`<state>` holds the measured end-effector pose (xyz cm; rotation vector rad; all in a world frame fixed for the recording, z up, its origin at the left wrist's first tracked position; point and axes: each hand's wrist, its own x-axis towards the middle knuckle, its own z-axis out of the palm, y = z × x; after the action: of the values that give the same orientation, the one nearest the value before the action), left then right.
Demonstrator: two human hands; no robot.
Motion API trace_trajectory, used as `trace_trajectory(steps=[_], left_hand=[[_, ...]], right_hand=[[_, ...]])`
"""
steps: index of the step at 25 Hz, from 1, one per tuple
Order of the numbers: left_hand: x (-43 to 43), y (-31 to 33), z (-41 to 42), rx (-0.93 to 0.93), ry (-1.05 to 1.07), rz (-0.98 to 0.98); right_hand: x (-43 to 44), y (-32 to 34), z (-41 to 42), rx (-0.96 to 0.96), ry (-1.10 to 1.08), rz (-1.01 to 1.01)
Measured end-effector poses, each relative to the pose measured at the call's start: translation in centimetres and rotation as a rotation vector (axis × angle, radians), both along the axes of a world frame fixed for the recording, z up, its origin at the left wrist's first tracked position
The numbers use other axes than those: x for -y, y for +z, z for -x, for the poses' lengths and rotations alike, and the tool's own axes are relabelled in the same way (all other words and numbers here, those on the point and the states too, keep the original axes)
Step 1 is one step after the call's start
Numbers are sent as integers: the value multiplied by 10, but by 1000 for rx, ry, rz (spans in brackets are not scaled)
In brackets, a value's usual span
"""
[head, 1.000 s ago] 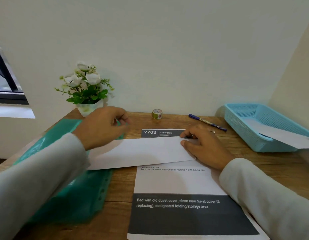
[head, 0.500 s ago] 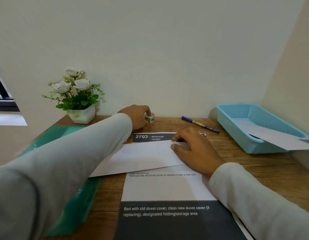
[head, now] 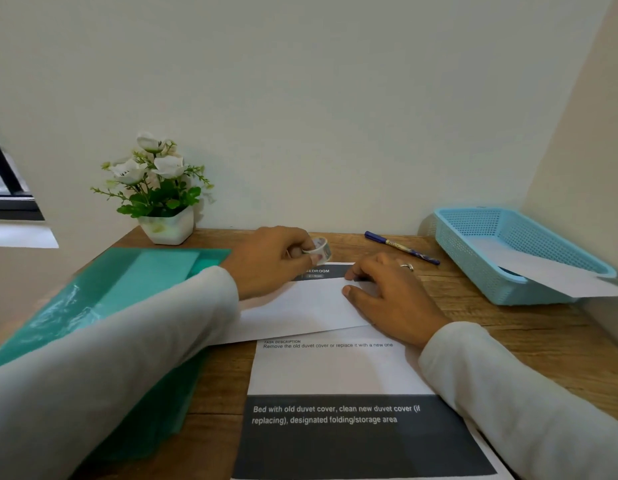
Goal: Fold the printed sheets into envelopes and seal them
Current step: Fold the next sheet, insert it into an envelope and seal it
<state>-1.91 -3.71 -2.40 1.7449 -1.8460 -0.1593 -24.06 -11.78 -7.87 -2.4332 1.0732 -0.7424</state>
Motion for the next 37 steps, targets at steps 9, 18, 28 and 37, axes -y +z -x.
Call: trace_trajectory(steps=[9, 18, 28, 37], left_hand=[[-31, -40, 12, -183, -113, 38], [-29, -41, 10, -191, -136, 59], [-31, -42, 10, -161, -151, 79], [-31, -41, 10, -178, -132, 85]], right_hand=[[-12, 8, 1, 5, 26, 19], [-33, 9, -19, 409, 158, -75], [-30, 6, -19, 463, 123, -157], [-30, 6, -18, 464, 115, -137]])
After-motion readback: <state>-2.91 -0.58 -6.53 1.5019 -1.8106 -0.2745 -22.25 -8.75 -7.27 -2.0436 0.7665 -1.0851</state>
